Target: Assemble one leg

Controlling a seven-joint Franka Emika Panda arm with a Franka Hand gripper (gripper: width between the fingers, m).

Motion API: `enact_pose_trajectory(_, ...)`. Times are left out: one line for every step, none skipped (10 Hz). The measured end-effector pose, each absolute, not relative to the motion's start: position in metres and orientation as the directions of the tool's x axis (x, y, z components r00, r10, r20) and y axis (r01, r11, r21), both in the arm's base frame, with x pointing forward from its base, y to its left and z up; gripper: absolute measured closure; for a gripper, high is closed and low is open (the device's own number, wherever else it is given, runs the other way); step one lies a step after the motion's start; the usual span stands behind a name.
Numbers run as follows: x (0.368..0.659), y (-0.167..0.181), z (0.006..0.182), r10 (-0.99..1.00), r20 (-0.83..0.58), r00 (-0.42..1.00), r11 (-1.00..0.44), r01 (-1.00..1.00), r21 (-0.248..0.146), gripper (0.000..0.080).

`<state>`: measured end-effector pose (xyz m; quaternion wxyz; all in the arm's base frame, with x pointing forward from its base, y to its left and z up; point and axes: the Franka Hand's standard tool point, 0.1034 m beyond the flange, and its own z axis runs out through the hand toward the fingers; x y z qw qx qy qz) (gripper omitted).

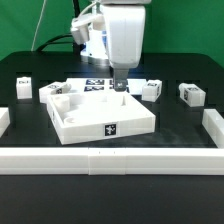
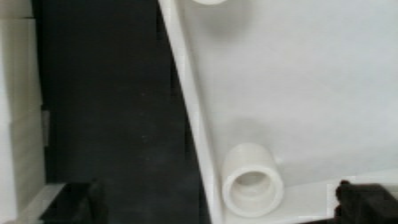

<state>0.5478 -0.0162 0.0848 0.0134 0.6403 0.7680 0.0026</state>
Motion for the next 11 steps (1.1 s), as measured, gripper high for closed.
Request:
enact_pose_trajectory(0.547,-0.018,0.084,0.973,-0.029,-0.227,0.227,0.974,0.016,0.0150)
enact_pose_trajectory(0.547,-0.018,0.083,0.976,-0.028,-0.214,0.214,0.977,0.016,0.0150)
enact_pose_trajectory(0.546,-0.018,0.083,0.977,-0.028,-0.213,0.214,0.977,0.015,0.0150)
enact_pose_trajectory(0.546,-0.018,0.082,0.977,-0.028,-0.213,0.214,0.977,0.014,0.0150)
enact_pose_trajectory(0.546,-0.018,0.082,0.977,-0.028,-0.213,0.214,0.977,0.013,0.0150)
enact_pose_trajectory(0.546,-0.018,0.081,0.976,-0.028,-0.217,0.217,0.976,0.012,0.0150)
enact_pose_trajectory(0.541,-0.020,0.079,0.968,-0.026,-0.251,0.252,0.968,0.002,0.0150)
enact_pose_trajectory(0.526,-0.024,0.072,0.965,-0.019,-0.263,0.263,0.965,-0.016,0.0150)
enact_pose_trajectory(0.506,-0.029,0.066,0.966,-0.012,-0.260,0.259,0.965,-0.038,0.0150)
enact_pose_trajectory(0.490,-0.036,0.060,0.966,-0.004,-0.258,0.258,0.965,-0.056,0.0150)
enact_pose_trajectory(0.478,-0.045,0.052,0.968,0.004,-0.250,0.250,0.966,-0.071,0.0150)
